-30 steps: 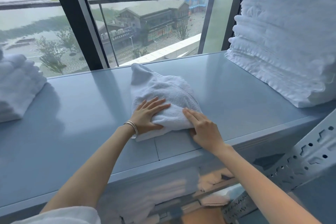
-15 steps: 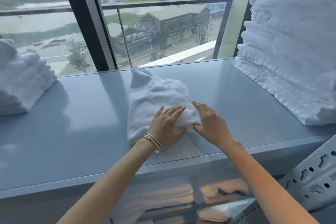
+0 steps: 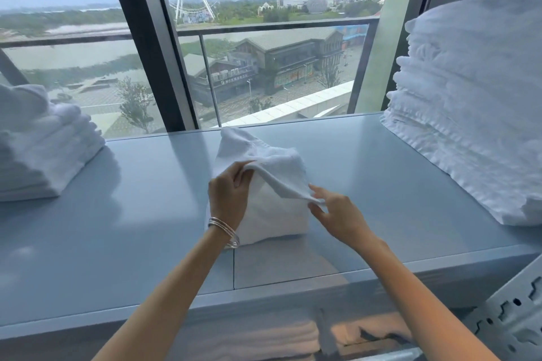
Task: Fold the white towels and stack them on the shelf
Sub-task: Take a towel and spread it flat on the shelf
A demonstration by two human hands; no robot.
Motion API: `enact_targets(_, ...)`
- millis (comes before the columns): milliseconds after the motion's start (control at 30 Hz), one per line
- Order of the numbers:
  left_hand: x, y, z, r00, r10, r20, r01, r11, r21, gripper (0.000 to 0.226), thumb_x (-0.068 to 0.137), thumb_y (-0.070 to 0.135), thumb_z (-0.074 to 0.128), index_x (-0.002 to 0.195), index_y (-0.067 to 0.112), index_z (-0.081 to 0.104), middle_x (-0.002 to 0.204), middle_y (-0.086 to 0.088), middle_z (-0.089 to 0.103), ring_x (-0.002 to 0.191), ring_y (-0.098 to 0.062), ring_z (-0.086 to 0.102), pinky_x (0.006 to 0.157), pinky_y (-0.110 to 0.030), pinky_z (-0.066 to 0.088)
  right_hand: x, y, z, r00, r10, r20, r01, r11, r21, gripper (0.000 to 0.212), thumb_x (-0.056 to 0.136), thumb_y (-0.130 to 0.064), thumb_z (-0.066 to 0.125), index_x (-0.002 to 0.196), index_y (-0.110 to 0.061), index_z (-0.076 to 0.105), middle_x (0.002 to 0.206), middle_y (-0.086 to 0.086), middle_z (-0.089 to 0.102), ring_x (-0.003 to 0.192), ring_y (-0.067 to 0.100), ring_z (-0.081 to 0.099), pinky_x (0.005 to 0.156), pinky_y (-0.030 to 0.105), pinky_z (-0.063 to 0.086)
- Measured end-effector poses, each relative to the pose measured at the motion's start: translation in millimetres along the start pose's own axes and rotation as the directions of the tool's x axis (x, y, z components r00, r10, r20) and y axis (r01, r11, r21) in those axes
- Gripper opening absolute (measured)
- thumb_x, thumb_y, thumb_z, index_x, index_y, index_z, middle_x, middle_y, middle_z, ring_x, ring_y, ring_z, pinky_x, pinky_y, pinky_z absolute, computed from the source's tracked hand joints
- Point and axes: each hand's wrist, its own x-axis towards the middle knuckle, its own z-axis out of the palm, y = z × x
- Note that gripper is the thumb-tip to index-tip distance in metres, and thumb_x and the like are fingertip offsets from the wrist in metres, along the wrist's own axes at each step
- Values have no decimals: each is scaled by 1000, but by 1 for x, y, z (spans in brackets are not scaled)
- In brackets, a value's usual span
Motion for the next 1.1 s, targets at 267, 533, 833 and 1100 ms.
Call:
enact_targets(267,20,-33,-75,993,-41,-111,51,995,90,23,86,27,55,97,17,72,69,1,65,59,-10,52,57,-14,37,24,-66,20,988,-147,-42,150,985,88,39,94,-19,49,132,-26,51,127,1,60,118,23,53,92,34,44)
enact_targets(533,4,-97,-165,960,-219,-177,251,951,183,26,79,-3,62,96,12,73,80,-6,72,72,-14,62,67,-14,38,45,-152,89,902,-371,222,343,926,158,47,95,-8,44,141,-18,38,139,4,48,128,21,43,102,26,34)
enact_targets(833,-39,-182,-254,885,-450,-122,463,818,340,21,82,8,63,88,24,75,81,-5,74,86,-21,69,70,-29,48,35,-220,203,786,-346,513,483,861,-160,49,97,-26,38,144,-33,28,148,12,26,133,38,29,112,38,19)
enact_targets(1100,-17,-177,-239,975,-153,163,96,944,315,28,80,2,61,93,22,74,107,7,70,96,-15,66,82,-25,47,9,-221,204,864,-349,364,274,930,244,67,75,-9,59,139,-11,37,137,4,46,130,20,41,108,21,28)
